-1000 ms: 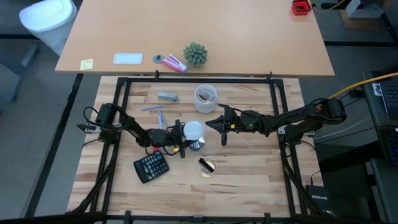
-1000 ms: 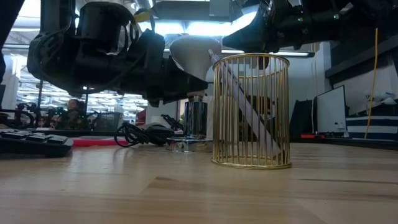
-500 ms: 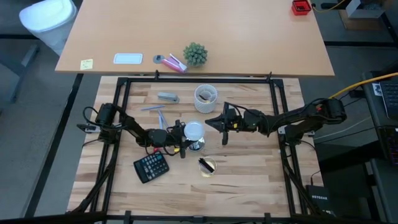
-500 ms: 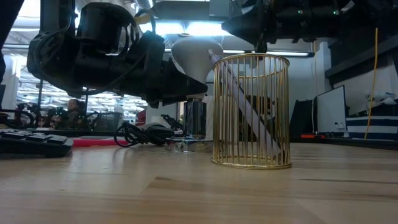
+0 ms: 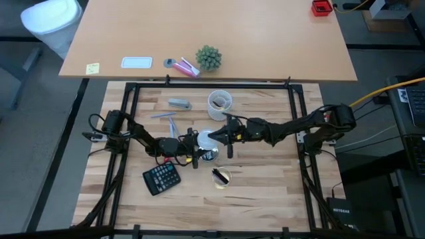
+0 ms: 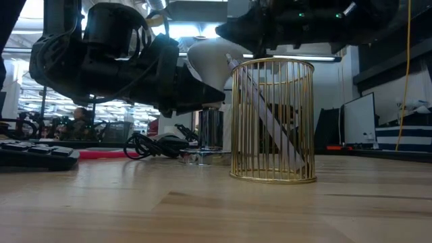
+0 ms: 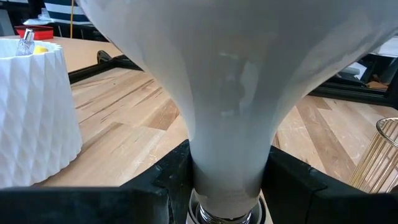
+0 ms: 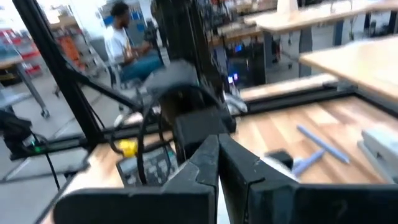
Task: Screw lightbulb
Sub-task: Insert the lightbulb into the lamp
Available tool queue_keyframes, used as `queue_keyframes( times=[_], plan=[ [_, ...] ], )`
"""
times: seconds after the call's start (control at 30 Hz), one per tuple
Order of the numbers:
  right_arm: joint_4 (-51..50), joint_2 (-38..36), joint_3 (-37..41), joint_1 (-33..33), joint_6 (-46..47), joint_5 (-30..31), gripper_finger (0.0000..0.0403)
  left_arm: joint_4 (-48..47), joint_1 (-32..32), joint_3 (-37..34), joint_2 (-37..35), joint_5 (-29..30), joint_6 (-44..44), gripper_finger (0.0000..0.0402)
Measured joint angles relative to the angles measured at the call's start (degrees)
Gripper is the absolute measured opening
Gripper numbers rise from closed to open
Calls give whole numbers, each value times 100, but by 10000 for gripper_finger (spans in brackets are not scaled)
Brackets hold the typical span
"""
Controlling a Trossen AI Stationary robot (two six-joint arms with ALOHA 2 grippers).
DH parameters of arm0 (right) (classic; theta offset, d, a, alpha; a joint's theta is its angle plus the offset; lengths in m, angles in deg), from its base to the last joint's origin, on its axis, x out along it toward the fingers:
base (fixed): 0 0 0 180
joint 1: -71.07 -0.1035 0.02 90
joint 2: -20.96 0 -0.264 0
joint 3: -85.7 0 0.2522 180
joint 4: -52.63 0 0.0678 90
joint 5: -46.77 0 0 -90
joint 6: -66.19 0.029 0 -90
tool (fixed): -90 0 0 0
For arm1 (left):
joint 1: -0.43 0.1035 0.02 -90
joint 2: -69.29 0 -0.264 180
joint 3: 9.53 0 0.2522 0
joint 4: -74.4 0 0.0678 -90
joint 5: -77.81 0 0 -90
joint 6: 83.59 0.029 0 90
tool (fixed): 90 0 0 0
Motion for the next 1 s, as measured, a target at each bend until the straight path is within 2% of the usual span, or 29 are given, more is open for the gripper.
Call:
queue_keyframes(
  times=[0.27,0.6,0.77,1.0],
  plan=[
    [-1202,68,-423,0,2,2,12,-147,0,-2,0,0,15,153],
    [-1165,54,-476,7,-79,56,12,-106,-6,-4,2,0,39,153],
    [-1215,-236,-476,7,-297,61,12,-15,-11,-11,11,0,41,153],
    [-1815,-797,-476,7,-580,121,12,-8,37,3,11,-5,20,153]
  ],
)
